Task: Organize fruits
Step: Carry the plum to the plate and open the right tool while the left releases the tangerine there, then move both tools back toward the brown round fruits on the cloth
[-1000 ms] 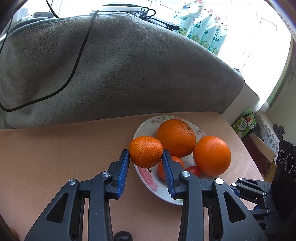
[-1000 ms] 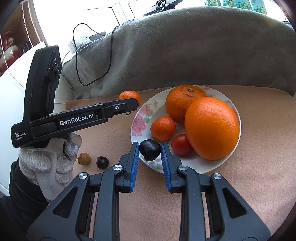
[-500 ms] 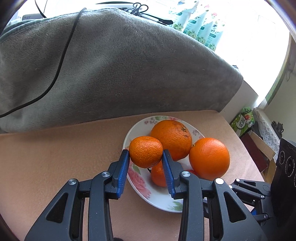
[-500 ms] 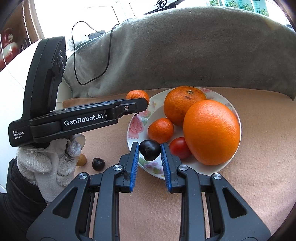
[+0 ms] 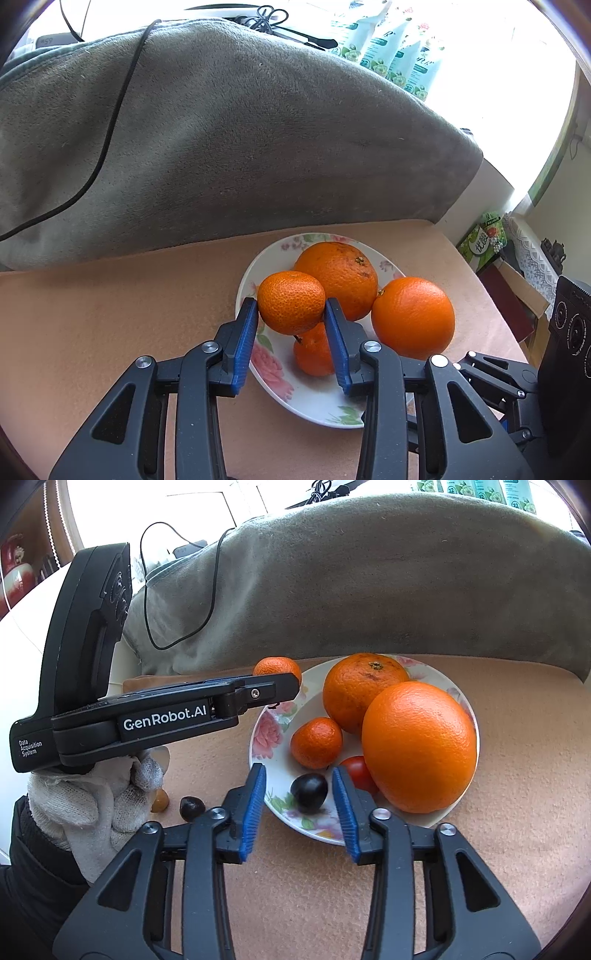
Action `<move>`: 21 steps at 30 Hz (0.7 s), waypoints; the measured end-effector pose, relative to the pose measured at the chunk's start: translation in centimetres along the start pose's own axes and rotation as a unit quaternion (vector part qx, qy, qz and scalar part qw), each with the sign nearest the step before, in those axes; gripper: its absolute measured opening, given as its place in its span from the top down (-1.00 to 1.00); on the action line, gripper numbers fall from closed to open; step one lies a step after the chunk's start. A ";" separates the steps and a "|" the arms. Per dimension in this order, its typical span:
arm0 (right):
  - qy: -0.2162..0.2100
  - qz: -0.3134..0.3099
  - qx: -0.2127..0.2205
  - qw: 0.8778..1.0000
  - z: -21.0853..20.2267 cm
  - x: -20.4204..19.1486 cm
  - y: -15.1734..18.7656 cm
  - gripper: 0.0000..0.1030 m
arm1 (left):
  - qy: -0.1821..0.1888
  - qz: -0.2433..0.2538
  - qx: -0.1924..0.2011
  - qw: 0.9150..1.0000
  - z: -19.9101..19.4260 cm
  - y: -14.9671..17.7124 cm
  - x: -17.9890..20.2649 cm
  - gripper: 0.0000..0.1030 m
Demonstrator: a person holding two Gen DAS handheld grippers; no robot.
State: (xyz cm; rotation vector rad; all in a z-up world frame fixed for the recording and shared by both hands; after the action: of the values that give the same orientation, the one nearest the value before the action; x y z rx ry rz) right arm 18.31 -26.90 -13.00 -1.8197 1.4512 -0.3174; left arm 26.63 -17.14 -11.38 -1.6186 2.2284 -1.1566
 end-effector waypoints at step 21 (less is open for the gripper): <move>-0.001 -0.007 0.017 1.000 -1.0 -0.8 -0.3 -0.61 | -0.008 0.002 0.017 1.000 -1.3 -0.4 0.6 -0.41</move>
State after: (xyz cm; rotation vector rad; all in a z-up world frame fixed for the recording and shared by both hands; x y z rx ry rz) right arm 17.68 -26.59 -11.92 -1.8036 1.4240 -0.3441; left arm 25.98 -17.03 -10.04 -1.6051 2.1881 -1.1698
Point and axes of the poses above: each gripper's, at about its wrist camera, not at the fingertips, and z roughly the way its jaws point, x to its right, y to its underside, the point moved 6 cm from there along z, roughly the way its jaws point, and after that the axes turned 3 degrees about -z, right-handed, at the moved point
